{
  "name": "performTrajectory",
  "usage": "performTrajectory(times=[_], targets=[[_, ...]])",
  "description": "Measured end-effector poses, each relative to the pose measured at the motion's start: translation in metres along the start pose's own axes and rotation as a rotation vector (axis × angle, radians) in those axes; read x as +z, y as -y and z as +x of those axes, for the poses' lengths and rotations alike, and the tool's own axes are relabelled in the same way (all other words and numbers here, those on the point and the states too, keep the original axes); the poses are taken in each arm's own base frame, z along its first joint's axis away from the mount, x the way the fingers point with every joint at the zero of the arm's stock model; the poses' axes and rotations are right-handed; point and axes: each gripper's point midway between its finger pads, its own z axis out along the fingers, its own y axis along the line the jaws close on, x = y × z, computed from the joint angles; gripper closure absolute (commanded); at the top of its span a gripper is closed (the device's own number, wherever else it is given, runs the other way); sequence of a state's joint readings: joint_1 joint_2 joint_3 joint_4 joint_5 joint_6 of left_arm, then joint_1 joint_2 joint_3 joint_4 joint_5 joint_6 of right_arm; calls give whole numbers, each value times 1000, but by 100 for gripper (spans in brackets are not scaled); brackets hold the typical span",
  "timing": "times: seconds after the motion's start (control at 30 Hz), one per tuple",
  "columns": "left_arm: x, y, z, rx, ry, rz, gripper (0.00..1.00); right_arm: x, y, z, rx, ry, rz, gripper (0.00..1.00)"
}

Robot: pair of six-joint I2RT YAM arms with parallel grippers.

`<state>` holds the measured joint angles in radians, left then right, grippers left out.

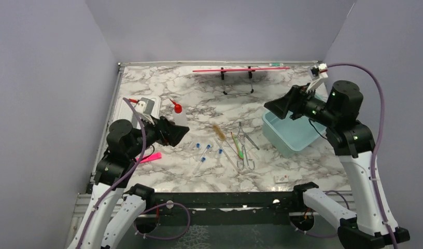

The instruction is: Organize the chemistry lab equipment

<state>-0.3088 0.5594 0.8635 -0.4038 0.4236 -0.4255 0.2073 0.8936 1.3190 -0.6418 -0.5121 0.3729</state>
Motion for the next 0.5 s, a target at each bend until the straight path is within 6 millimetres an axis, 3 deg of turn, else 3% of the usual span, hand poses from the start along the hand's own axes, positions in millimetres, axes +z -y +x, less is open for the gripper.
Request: performTrajectory(times=[0.2, 0.37, 0.5], targets=[[17, -34, 75, -194, -215, -77, 42, 26, 13, 42, 81, -159, 4, 37], [16, -51, 122, -269, -337, -136, 44, 39, -4, 61, 89, -228, -25, 40], [18, -53, 148, -302, -419, -163, 47, 59, -23, 98, 94, -328, -39, 44]])
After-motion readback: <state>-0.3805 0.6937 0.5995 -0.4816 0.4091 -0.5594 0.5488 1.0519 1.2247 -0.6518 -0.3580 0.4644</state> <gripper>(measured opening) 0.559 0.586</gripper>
